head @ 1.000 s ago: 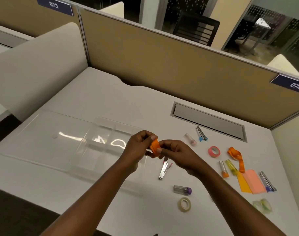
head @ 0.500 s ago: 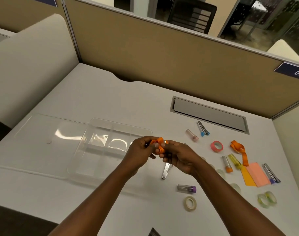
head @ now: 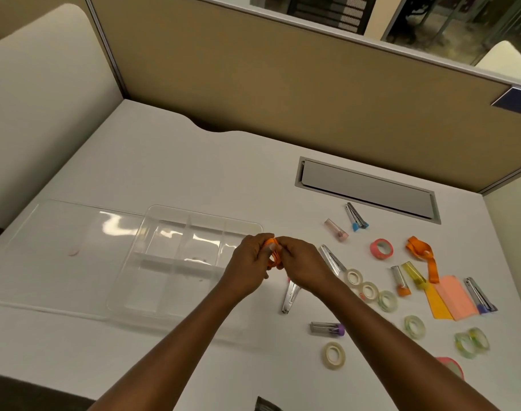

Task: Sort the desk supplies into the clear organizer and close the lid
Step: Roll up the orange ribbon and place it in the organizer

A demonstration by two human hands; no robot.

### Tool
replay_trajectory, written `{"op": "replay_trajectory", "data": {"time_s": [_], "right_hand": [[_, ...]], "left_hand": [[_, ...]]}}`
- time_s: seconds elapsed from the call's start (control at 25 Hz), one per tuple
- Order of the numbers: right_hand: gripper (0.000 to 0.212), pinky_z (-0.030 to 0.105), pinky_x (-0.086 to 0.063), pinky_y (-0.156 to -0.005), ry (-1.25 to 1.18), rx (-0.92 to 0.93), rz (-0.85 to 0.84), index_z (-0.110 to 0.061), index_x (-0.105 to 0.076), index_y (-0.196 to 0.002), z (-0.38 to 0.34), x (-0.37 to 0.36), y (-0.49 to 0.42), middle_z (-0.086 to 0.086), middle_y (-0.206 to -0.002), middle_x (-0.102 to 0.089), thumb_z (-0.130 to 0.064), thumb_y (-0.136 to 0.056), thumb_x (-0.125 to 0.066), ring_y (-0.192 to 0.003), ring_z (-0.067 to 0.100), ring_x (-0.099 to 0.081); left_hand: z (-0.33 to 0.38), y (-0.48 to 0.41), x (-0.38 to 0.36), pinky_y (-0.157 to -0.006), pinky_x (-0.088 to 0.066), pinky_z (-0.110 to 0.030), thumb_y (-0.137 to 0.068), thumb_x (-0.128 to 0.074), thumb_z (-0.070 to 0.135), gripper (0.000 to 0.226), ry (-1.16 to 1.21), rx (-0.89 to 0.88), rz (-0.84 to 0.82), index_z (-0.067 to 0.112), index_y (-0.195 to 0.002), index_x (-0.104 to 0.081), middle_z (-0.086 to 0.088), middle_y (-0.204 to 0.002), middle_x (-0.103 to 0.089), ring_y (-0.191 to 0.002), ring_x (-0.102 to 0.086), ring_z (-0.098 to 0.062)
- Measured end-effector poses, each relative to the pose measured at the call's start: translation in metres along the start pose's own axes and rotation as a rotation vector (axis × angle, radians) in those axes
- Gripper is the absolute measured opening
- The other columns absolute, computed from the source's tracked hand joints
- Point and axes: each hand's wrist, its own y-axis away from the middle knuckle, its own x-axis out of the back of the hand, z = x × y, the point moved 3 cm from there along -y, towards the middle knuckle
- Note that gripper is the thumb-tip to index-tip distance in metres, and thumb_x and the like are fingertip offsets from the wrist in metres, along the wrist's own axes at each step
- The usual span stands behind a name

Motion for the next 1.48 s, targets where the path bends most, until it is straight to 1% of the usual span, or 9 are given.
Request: {"op": "replay_trajectory", "data": {"time_s": [0.16, 0.28, 0.44, 0.6, 0.76, 1.0, 1.16, 1.32, 1.48], "right_hand": [[0.039, 0.032, -0.051, -0.084, -0.049, -0.055, -0.138, -0.025, -0.060, -0.131, 0.002, -0.018, -0.017, 0.002, -0.115, -0.067, -0.013, -0.101, -0.038, -0.097, 0.019, -0.068], [0.048, 0.033, -0.046, -0.102, -0.003, -0.065, -0.122, -0.023, -0.046, -0.145, 0.012, -0.022, -0.028, 0.003, -0.137, -0.057, -0.012, -0.099, -0.043, -0.115, 0.023, -0.062], [0.041, 0.026, -0.042, -0.093, 0.047, -0.055, -0.052, -0.021, -0.054, -0.137, 0.032, -0.018, -0.030, 0.003, -0.130, -0.060, -0.014, -0.096, -0.051, -0.106, 0.019, -0.060], [0.037, 0.031, -0.047, -0.093, 0.064, -0.096, -0.038, -0.022, -0.057, -0.133, 0.062, -0.010, -0.019, 0.002, -0.127, -0.060, -0.016, -0.096, -0.053, -0.100, 0.019, -0.062], [0.036, 0.030, -0.044, -0.094, 0.151, -0.096, 0.054, -0.019, -0.059, -0.131, 0.103, 0.018, -0.011, 0.004, -0.125, -0.062, -0.018, -0.095, -0.059, -0.097, 0.022, -0.064], [0.028, 0.035, -0.049, -0.085, 0.220, -0.268, 0.365, -0.014, -0.064, -0.121, 0.199, 0.100, -0.006, 0.011, -0.118, -0.065, -0.022, -0.094, -0.060, -0.098, 0.025, -0.064], [0.042, 0.045, -0.045, -0.093, 0.316, -0.451, 0.560, -0.012, -0.054, -0.131, 0.264, 0.157, 0.013, 0.017, -0.128, -0.053, -0.016, -0.089, -0.059, -0.121, 0.036, -0.049], [0.062, 0.047, -0.044, -0.096, 0.378, -0.625, 0.478, -0.017, -0.031, -0.150, 0.315, 0.183, 0.024, 0.018, -0.144, -0.040, -0.012, -0.092, -0.052, -0.127, 0.039, -0.042], [0.064, 0.046, -0.043, -0.100, 0.369, -0.663, 0.375, -0.014, -0.018, -0.155, 0.344, 0.190, 0.022, 0.020, -0.137, -0.047, -0.014, -0.096, -0.045, -0.125, 0.039, -0.047]], "left_hand": [[-0.009, -0.020, 0.014, -0.074, -0.057, -0.036, -0.098, -0.055, 0.022, 0.023, -0.169, -0.029, 0.120, 0.017, -0.119, -0.064, -0.008, -0.110, -0.063, -0.091, -0.065, -0.021], [-0.025, -0.047, 0.026, -0.066, -0.043, -0.015, -0.094, -0.060, 0.019, 0.018, -0.391, -0.009, 0.120, 0.014, -0.110, -0.067, -0.008, -0.104, -0.062, -0.084, -0.058, -0.015], [-0.055, -0.077, 0.020, -0.083, -0.051, -0.030, -0.089, -0.063, 0.013, 0.023, -0.640, 0.119, -0.091, 0.010, -0.112, -0.067, -0.013, -0.113, -0.065, -0.103, -0.062, -0.028], [-0.066, -0.085, 0.011, -0.090, -0.051, -0.034, -0.087, -0.062, 0.011, 0.035, -0.752, 0.132, -0.242, 0.014, -0.121, -0.066, -0.012, -0.122, -0.064, -0.110, -0.061, -0.028], [-0.059, -0.076, 0.014, -0.095, -0.048, -0.041, -0.089, -0.063, 0.025, 0.047, -0.893, 0.029, -0.170, 0.022, -0.136, -0.055, -0.011, -0.126, -0.051, -0.115, -0.054, -0.032], [-0.023, -0.040, -0.011, -0.086, -0.050, -0.039, -0.089, -0.066, 0.031, 0.037, -0.815, -0.184, -0.037, 0.018, -0.124, -0.061, -0.004, -0.123, -0.055, -0.113, -0.053, -0.024], [-0.015, -0.018, -0.057, -0.082, -0.052, -0.037, -0.089, -0.068, 0.028, 0.030, -0.793, -0.335, -0.107, 0.018, -0.117, -0.066, -0.003, -0.115, -0.061, -0.105, -0.059, -0.021], [-0.031, -0.009, -0.099, -0.080, -0.050, -0.031, -0.091, -0.063, 0.033, 0.029, -0.910, -0.287, -0.229, 0.022, -0.118, -0.065, -0.001, -0.118, -0.058, -0.102, -0.057, -0.019], [-0.057, -0.002, -0.121, -0.077, -0.049, -0.026, -0.090, -0.061, 0.040, 0.040, -1.012, -0.138, -0.275, 0.021, -0.126, -0.059, -0.001, -0.125, -0.055, -0.104, -0.057, -0.017]]}}
